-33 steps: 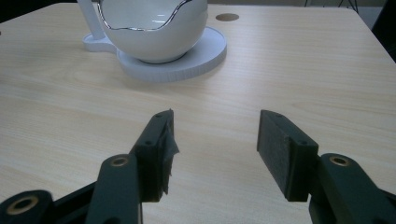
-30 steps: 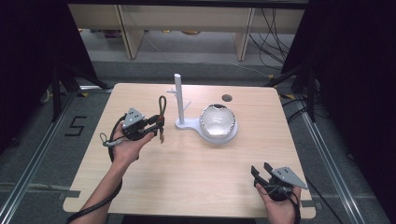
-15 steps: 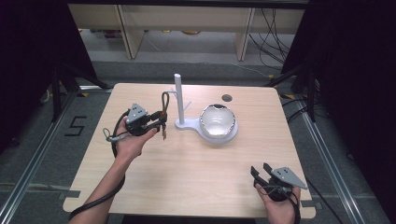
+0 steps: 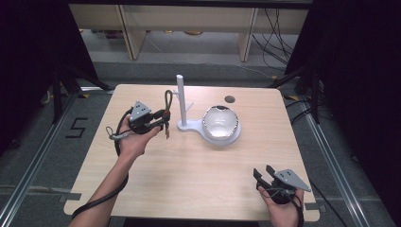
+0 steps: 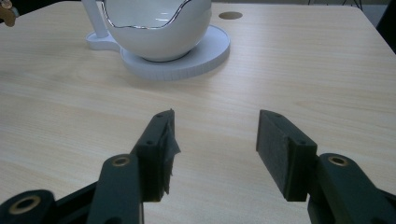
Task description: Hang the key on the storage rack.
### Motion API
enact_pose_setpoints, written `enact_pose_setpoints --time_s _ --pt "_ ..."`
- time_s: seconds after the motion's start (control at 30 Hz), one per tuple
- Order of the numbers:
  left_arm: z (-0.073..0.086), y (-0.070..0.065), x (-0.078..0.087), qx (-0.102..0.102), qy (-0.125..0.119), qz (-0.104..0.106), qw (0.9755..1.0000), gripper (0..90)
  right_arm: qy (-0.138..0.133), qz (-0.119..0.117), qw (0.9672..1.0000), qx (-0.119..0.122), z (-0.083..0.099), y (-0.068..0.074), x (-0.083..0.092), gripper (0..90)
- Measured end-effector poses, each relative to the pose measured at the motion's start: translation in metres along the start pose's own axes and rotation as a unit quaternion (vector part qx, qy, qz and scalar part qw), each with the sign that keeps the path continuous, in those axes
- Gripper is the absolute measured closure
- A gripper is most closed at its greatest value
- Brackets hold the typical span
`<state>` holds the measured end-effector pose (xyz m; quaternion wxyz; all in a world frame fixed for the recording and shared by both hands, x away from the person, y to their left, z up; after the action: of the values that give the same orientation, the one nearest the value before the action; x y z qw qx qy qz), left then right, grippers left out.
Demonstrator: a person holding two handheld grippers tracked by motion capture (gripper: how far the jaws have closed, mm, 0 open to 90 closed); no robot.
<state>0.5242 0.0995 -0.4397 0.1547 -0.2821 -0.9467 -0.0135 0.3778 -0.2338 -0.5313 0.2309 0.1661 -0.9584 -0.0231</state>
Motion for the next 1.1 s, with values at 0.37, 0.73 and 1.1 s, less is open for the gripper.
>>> enact_pose_setpoints --time_s 0.37,0.73,1.1 --pt "-0.001 0.003 -0.004 0.005 0.002 -0.001 1.0 67.3 0.0 0.0 1.0 -0.004 0.0 0.0 0.0 48.0" --pt "0.0 0.008 -0.01 0.016 0.01 -0.004 0.9998 67.2 0.007 -0.002 0.9999 -0.01 0.003 0.003 -0.001 47.9" --pt "0.003 0.007 -0.02 0.021 0.021 -0.001 0.9996 67.2 -0.001 0.001 0.9999 0.015 0.0 -0.001 -0.002 47.7"
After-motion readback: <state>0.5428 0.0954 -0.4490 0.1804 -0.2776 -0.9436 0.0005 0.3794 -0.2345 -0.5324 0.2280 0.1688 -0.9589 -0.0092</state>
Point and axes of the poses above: each handheld gripper's, and its own axes: x roughly backward along the jaws, z roughly out of its underside, y roughly to its left, the point moved 10 cm from there along -x, roughly forward along the jaws, and after that the axes turned 2 degrees about -z, right-handed, at the moved point
